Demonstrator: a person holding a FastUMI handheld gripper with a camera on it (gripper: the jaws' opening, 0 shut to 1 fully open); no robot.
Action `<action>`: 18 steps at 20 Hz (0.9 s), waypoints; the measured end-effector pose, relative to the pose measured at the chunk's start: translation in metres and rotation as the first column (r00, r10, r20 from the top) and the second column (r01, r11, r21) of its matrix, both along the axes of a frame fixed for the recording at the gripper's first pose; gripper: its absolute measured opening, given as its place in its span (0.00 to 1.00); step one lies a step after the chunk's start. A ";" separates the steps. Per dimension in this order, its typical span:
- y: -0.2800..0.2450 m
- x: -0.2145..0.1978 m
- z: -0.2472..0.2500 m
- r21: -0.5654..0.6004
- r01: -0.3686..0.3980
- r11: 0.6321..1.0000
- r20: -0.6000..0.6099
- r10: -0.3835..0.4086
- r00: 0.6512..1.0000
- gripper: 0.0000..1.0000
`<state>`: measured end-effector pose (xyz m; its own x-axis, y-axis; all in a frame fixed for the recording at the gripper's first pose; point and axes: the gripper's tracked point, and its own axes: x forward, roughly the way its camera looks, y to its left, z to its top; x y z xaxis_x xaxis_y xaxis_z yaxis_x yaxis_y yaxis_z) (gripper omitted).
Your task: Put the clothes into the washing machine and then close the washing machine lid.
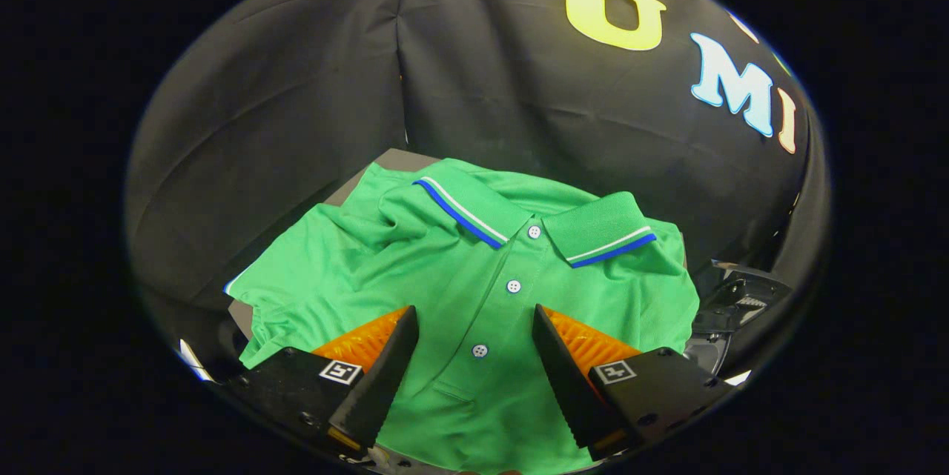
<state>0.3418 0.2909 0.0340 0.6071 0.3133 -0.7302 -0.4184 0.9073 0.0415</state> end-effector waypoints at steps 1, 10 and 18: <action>0.000 -0.001 -0.001 -0.003 -0.001 1.000 -0.004 0.001 1.000 0.98; 0.000 0.000 -0.001 -0.039 -0.078 0.996 -0.018 0.078 0.997 0.88; 0.005 -0.003 0.003 -0.109 -0.132 0.985 0.035 0.137 0.990 0.08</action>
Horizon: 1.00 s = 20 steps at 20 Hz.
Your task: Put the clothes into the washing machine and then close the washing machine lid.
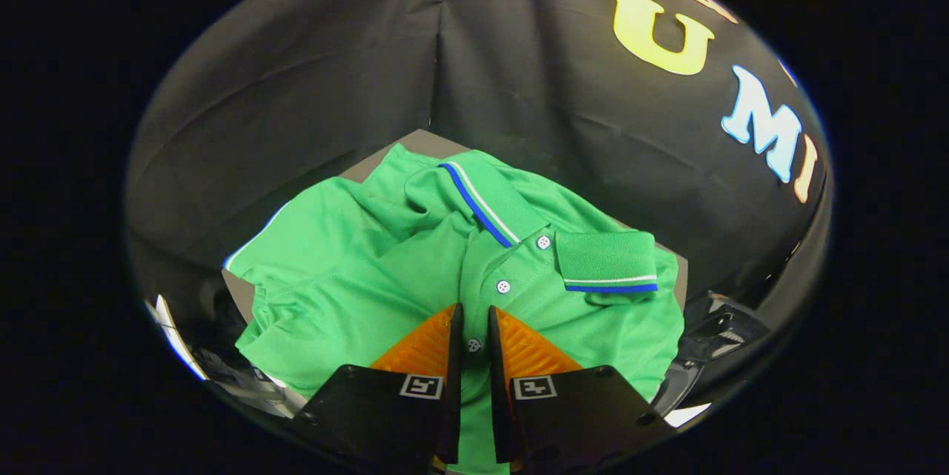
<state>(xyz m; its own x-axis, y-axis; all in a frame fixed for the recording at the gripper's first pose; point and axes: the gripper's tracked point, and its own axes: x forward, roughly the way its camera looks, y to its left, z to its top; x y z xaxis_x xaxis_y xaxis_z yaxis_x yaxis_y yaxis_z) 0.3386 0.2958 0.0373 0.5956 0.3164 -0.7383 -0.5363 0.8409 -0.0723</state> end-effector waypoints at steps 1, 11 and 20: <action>-0.001 -0.003 -0.003 0.014 0.008 1.000 0.012 -0.008 1.000 0.02; -0.007 0.004 0.048 0.259 0.020 0.966 0.032 -0.029 0.999 0.01; -0.053 0.007 0.149 0.441 -0.024 0.897 0.222 -0.083 0.972 0.01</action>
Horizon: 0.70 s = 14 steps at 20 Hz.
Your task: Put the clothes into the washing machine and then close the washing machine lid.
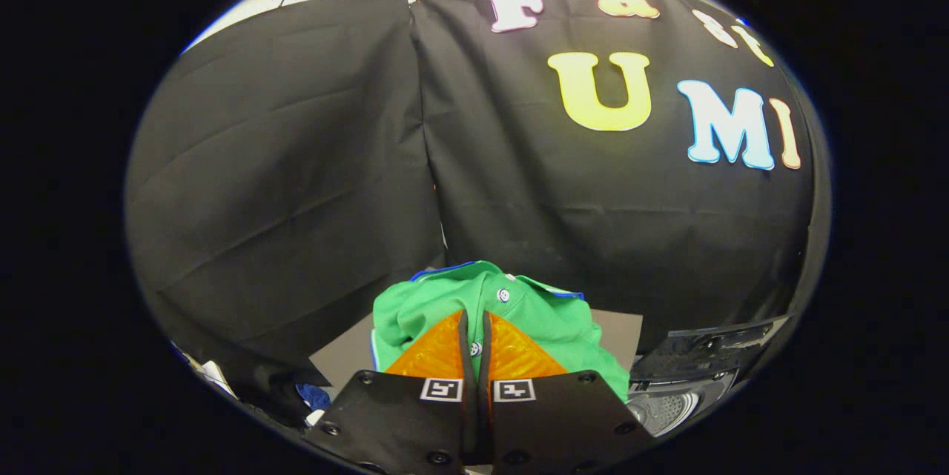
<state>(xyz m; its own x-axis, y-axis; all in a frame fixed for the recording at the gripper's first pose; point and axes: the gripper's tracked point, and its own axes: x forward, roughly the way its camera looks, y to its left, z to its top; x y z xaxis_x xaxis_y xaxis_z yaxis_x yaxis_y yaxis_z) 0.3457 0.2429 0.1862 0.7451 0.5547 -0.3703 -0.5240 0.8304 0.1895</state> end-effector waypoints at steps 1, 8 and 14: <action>-0.007 -0.001 0.007 0.010 0.006 1.000 0.014 -0.006 1.000 0.01; -0.064 0.001 0.024 0.005 0.082 0.997 0.060 -0.082 0.995 0.01; -0.129 0.016 0.018 -0.034 0.205 0.978 0.084 -0.202 0.976 0.01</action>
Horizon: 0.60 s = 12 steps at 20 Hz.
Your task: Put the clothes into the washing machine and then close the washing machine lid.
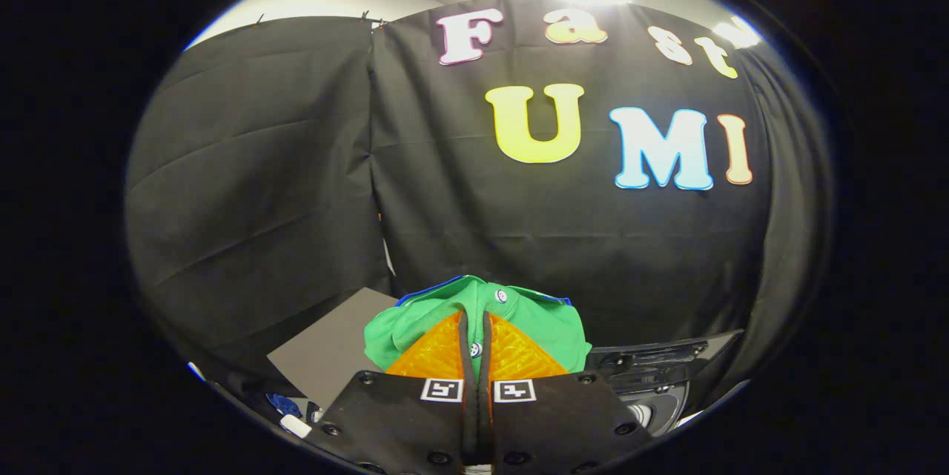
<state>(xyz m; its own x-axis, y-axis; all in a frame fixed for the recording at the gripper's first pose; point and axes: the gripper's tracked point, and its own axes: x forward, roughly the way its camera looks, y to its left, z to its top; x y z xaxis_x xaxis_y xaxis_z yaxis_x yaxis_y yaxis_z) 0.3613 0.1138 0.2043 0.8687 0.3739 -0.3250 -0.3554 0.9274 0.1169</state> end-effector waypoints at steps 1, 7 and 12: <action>-0.012 0.002 0.000 0.000 0.022 1.000 -0.001 -0.022 1.000 0.01; -0.080 0.011 -0.006 0.008 0.141 0.990 -0.019 -0.141 0.990 0.01; -0.130 0.007 -0.007 0.000 0.220 0.975 -0.028 -0.220 0.975 0.01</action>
